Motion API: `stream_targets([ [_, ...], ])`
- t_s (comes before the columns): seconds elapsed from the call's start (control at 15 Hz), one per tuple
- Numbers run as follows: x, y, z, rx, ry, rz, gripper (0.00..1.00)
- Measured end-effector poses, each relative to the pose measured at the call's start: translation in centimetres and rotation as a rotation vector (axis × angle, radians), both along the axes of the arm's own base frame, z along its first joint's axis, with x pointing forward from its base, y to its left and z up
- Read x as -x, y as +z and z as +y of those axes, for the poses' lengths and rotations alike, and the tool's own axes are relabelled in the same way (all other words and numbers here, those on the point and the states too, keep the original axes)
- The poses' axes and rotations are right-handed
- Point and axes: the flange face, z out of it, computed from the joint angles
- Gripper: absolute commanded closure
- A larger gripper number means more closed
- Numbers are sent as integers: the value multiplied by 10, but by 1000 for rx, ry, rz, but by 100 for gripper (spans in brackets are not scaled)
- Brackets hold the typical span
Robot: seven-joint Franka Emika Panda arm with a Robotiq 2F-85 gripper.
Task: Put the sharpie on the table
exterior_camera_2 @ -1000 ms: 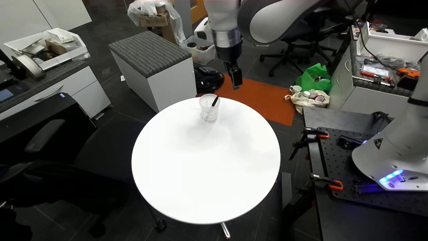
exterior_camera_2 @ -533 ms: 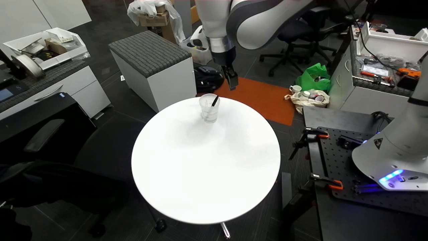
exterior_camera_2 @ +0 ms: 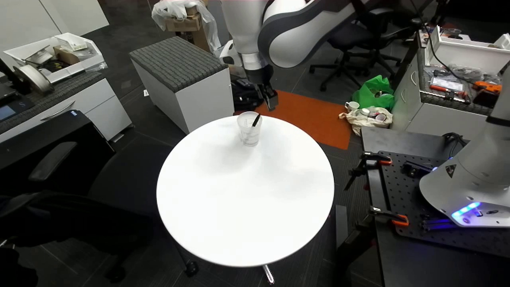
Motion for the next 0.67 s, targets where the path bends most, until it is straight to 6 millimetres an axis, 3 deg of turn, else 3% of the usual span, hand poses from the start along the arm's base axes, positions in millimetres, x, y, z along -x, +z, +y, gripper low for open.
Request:
stream_targets([
  [0.4,-12,-7,10,-8,55,10,40],
  [0.67,-19,-17,6,-13,81,27,40],
])
